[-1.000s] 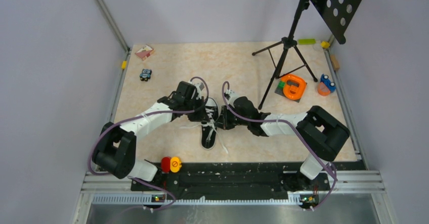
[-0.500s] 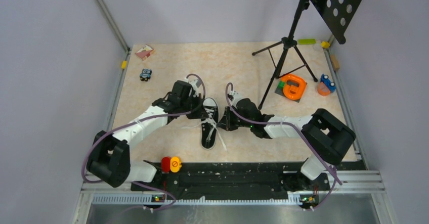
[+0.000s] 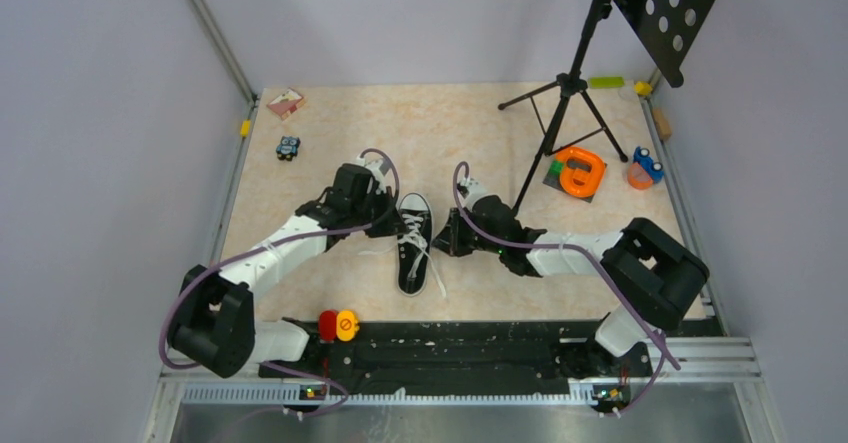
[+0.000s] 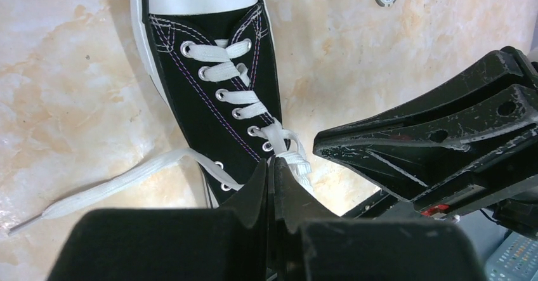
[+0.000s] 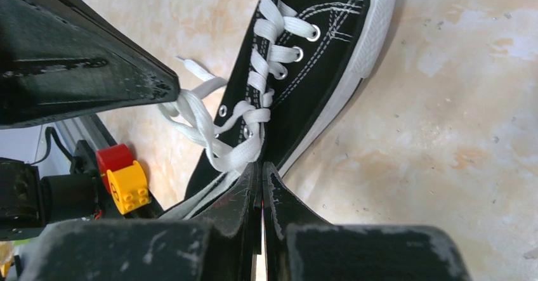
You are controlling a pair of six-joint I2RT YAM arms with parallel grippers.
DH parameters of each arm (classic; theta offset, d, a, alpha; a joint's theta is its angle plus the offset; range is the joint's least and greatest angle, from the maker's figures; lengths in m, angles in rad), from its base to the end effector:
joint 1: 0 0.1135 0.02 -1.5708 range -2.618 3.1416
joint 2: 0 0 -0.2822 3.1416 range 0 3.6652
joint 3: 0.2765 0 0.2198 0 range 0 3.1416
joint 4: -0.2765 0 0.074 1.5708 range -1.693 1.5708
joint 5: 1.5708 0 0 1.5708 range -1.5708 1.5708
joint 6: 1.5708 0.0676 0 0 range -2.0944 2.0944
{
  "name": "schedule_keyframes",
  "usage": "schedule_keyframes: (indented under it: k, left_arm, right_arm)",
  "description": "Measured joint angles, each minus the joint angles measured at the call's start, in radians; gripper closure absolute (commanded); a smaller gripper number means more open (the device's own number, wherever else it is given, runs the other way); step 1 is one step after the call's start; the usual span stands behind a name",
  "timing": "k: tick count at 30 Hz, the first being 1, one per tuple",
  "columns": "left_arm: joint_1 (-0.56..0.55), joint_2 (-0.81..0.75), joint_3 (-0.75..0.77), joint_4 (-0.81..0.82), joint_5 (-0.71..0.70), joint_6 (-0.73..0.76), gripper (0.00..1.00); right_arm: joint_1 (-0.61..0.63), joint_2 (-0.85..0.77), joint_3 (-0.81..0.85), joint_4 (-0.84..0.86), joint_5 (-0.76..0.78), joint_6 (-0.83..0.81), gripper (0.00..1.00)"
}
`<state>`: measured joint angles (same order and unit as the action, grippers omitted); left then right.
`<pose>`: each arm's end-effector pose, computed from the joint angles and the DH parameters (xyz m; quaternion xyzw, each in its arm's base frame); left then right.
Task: Tie the shoes
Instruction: Cross the shoelace with the shoelace.
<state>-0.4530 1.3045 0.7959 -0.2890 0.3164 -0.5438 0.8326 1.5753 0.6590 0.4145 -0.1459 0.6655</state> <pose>0.2211 -0.1310 0.2363 0.0178 0.9164 -0.3061 0.2573 0.2088 0.2441 0.1967 -0.1086 0.8521 0.3919 0.3294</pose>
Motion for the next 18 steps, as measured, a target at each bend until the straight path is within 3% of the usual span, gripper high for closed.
schedule_keyframes:
  k: [5,18]
  left_arm:
    - [0.000,0.004,-0.008,0.014,0.011,-0.013,1.00]
    - [0.000,0.047,-0.012,0.068,0.014,-0.026,1.00]
  right_arm:
    - [0.000,0.000,0.000,0.022,-0.016,0.011,0.83]
    - [-0.041,0.048,0.058,0.007,-0.097,-0.012,0.82]
